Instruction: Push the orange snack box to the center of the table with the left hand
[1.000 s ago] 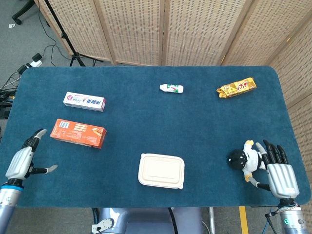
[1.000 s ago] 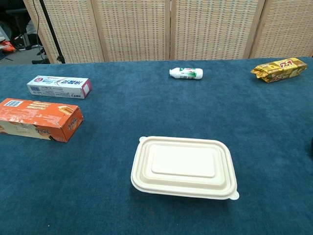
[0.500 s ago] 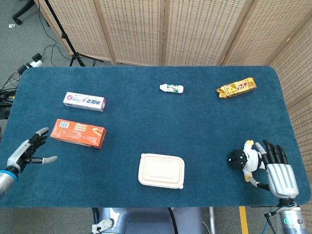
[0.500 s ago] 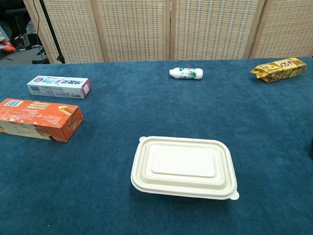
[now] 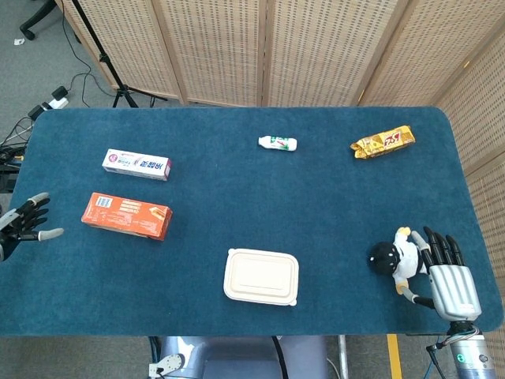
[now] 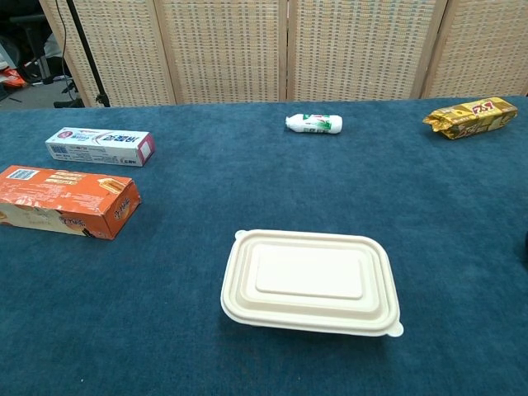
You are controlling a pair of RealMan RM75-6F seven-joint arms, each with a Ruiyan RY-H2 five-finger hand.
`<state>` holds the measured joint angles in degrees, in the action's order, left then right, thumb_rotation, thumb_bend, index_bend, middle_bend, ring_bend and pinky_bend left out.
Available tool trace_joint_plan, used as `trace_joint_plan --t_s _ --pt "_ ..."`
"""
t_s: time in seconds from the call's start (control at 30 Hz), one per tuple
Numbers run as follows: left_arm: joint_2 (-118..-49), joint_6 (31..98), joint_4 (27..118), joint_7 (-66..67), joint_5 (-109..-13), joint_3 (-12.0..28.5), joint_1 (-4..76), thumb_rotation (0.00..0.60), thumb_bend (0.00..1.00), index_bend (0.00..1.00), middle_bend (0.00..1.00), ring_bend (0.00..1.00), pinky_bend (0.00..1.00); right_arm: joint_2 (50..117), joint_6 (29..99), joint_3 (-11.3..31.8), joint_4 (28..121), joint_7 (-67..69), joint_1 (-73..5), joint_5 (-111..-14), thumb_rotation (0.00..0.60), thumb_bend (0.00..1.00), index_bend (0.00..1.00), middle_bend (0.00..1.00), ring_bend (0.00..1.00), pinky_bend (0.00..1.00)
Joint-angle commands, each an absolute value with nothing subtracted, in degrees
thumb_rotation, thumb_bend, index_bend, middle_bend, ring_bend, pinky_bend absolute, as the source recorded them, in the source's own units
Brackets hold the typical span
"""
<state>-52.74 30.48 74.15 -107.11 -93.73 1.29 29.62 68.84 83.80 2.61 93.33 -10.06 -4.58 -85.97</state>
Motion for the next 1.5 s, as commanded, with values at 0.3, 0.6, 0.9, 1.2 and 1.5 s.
trace_joint_plan --t_s 0.3,0.6,0.9,1.2,1.5 --pt "-58.6 32.3 64.8 -118.3 -98.4 -7.4 35.4 0.6 0.02 0.0 0.0 0.0 0.0 69.3 83.4 2.6 93.0 -10.3 -4.8 -85.9 0.6 0.05 0.02 0.0 0.0 0.0" --pt "-61.5 32.0 60.2 -122.5 -98.3 -11.6 38.7 0.6 0.02 0.0 0.0 0.0 0.0 69.5 83.4 2.7 92.6 -10.3 -4.9 -85.9 0.6 0.05 0.02 0.0 0.0 0.0" --pt "-65.1 32.2 57.8 -124.6 -98.6 -15.0 41.2 0.6 0.02 0.0 0.0 0.0 0.0 69.6 83.6 2.6 92.6 -10.6 -4.9 -86.0 0.6 0.05 0.02 0.0 0.0 0.0" --pt "-66.4 33.2 59.2 -122.4 -97.5 -16.2 43.1 0.6 0.02 0.0 0.0 0.0 0.0 69.5 83.8 2.8 92.5 -10.2 -4.8 -85.9 0.6 0.05 0.02 0.0 0.0 0.0" --pt "-67.3 33.9 61.5 -120.0 -96.6 -16.8 44.3 0.6 0.02 0.0 0.0 0.0 0.0 69.4 83.8 2.8 92.5 -9.9 -4.8 -85.9 0.6 0.05 0.02 0.0 0.0 0.0"
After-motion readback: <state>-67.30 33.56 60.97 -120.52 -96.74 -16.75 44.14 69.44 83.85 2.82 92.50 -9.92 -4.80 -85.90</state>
